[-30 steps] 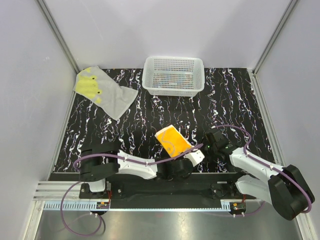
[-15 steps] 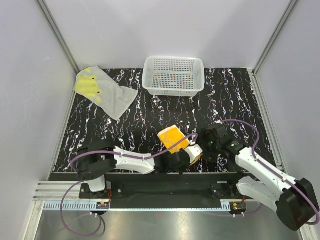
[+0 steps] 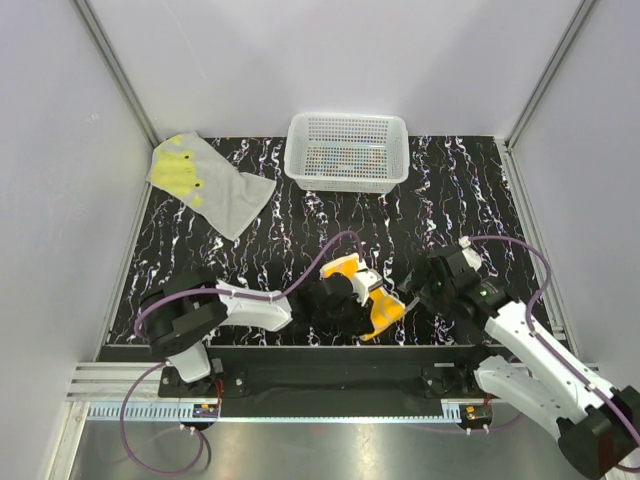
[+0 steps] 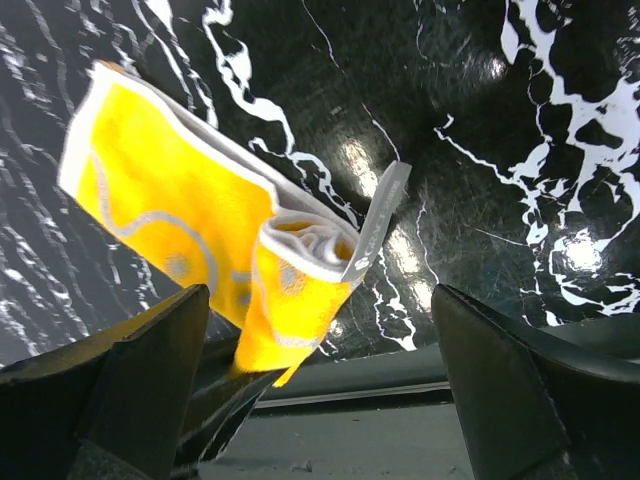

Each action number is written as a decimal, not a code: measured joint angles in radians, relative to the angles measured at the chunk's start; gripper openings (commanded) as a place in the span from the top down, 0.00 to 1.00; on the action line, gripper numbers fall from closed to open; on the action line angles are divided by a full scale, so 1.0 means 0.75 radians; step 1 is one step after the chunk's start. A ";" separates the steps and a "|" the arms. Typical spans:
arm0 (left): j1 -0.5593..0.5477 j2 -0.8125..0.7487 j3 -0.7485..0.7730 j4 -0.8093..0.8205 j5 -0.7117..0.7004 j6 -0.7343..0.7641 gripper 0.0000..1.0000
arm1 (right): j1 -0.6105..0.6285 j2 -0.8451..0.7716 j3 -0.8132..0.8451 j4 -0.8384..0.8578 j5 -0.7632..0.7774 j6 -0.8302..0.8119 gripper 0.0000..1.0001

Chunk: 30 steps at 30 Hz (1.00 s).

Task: Roll the towels
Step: Roll the towel

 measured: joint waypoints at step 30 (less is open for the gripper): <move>0.511 0.417 -0.012 0.530 0.933 -0.587 0.96 | 0.145 0.069 -0.245 0.551 -0.359 0.001 0.08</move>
